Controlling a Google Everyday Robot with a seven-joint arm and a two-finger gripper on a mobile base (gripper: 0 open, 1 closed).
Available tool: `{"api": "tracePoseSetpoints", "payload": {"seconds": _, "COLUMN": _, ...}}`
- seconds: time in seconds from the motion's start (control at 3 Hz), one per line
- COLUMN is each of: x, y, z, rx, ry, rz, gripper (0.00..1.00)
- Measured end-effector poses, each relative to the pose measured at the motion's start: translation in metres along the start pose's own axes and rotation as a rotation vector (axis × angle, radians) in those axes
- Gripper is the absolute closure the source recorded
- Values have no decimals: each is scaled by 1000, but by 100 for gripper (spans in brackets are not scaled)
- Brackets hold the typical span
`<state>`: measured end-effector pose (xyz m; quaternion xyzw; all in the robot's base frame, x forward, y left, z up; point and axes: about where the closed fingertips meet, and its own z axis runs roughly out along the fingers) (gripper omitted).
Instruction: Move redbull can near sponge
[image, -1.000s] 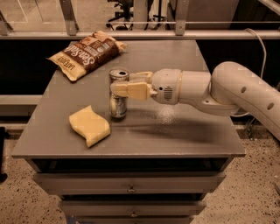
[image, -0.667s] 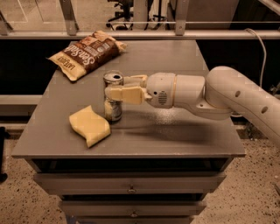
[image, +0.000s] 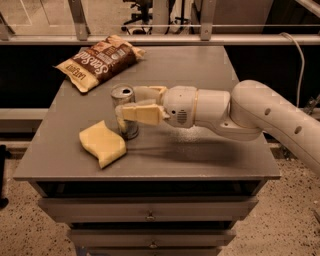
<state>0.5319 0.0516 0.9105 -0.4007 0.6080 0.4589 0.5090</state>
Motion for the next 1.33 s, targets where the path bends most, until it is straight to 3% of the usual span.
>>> {"api": "tracePoseSetpoints", "payload": {"seconds": 0.33, "x": -3, "y": 3, "z": -2, "rx": -10, "ry": -6, "rz": -44, "gripper": 0}}
{"api": "tracePoseSetpoints", "payload": {"seconds": 0.67, "x": -13, "y": -5, "z": -22, "rx": 29, "ry": 12, "rz": -106, "gripper": 0}}
{"api": "tracePoseSetpoints", "payload": {"seconds": 1.0, "x": -39, "y": -34, "z": -76, "rx": 142, "ry": 64, "rz": -204, "gripper": 0}}
{"api": "tracePoseSetpoints", "payload": {"seconds": 1.33, "x": -49, "y": -45, "z": -89, "rx": 177, "ry": 62, "rz": -224, "gripper": 0}}
